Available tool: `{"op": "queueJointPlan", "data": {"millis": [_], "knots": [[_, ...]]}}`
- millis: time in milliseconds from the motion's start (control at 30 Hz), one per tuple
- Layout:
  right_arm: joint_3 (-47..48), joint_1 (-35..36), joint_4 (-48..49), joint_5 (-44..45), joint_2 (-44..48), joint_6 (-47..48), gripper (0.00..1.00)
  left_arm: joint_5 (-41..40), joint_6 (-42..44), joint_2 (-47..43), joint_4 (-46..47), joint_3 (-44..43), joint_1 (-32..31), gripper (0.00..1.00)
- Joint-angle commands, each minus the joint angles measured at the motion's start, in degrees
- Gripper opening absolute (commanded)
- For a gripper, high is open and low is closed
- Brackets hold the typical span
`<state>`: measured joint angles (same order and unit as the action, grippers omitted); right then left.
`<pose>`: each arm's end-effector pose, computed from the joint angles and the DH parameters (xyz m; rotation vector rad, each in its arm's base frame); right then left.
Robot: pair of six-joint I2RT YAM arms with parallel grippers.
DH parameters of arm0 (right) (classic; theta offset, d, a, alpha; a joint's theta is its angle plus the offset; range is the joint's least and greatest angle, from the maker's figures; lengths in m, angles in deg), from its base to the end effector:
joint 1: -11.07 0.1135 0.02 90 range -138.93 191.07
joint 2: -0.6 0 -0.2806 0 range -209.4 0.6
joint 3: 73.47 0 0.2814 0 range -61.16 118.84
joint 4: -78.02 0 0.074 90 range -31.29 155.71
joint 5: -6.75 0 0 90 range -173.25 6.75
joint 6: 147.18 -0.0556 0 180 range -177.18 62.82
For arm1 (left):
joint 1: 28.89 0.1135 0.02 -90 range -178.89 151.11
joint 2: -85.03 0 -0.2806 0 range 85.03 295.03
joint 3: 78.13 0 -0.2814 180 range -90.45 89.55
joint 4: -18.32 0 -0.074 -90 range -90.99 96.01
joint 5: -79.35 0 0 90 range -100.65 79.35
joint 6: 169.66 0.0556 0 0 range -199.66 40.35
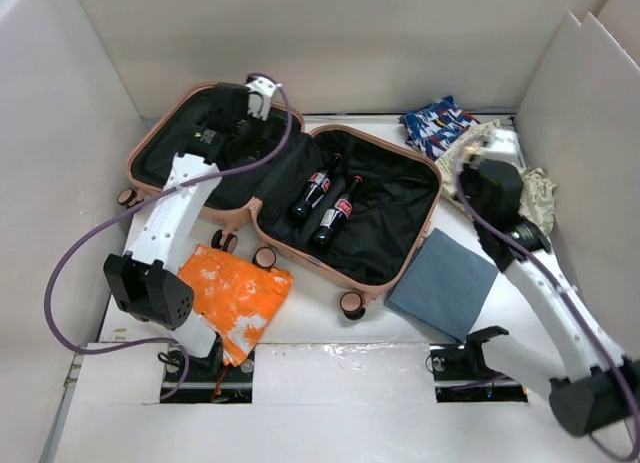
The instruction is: Pack the luggage
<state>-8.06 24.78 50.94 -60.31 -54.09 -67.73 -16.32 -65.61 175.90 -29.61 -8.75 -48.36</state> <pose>0.2523 0.0392 0.3596 0.2253 1.8199 -0.0745 0.3819 -0.1292 0.4281 0.5354 1.9895 0.0436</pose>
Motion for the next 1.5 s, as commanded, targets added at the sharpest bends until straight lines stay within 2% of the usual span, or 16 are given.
{"op": "queueJointPlan", "data": {"millis": [0,200,267,300,333,400,433,500,567,800,1000,1100,1167,1267,1367,1467], "knots": [[10.13,9.38,10.9,-11.48,-11.33,25.42,0.0,2.6,-1.74,-4.47,-0.76,0.91,5.29,0.99],[24.49,19.14,5.02,-29.69,-29.21,38.74,0.0,-1.36,0.1,-9.92,0.99,9.52,6.54,0.99],[31.34,19.16,5.01,-32.16,-36.25,35.36,0.0,-1.36,0.11,-11.07,1.6,11.11,9.17,0.99],[33.8,18.55,6.05,-30.78,-38.44,29.85,0.0,-0.66,-0.59,-11.59,1.6,11.64,10.4,0.99],[36.61,17.93,6.93,-32.59,-42.03,15.79,0.0,0.21,-1.12,-11.59,1.6,12.25,11.8,0.99],[36.63,17.93,8.78,-30.0,-43.13,0.52,0.0,2.85,-2.61,-11.59,0.2,12.26,15.85,0.99],[31.94,18.71,12.36,-27.19,-43.13,-14.79,0.0,3.38,-2.62,-11.59,0.2,12.26,16.73,0.99],[26.64,20.73,16.76,-17.81,-42.42,-27.54,0.0,3.39,-3.23,-11.59,-0.33,13.57,18.14,0.99],[24.95,23.19,18.9,-13.64,-43.29,-38.26,0.0,2.78,-3.23,-12.2,-0.33,14.89,18.15,0.99],[30.3,23.2,10.82,-9.14,-52.42,-48.59,0.0,-0.92,-1.56,-15.1,-0.33,21.65,18.15,0.99],[32.76,21.88,2.82,-5.98,-56.48,-54.67,0.0,-1.45,-1.04,-15.64,-0.86,27.98,23.24,0.99],[34.96,21.35,2.81,-4.93,-58.41,-51.78,0.15,-0.74,0.1,-16.69,-0.86,31.66,23.86,0.99],[36.19,21.35,0.71,-5.53,-59.56,-50.72,0.32,-1.27,0.11,-17.39,0.63,33.6,23.86,0.99],[35.24,20.12,2.01,-8.52,-60.26,-49.49,0.51,-3.81,0.63,-17.39,0.64,36.6,23.86,0.99],[34.53,20.12,3.42,-8.0,-59.65,-48.17,0.63,-1.99,1.16,-17.39,1.16,39.23,28.76,0.94],[35.84,20.12,4.22,-6.68,-58.42,-42.12,0.68,1.89,3.44,-16.78,1.16,40.56,38.25,0.82]]}}
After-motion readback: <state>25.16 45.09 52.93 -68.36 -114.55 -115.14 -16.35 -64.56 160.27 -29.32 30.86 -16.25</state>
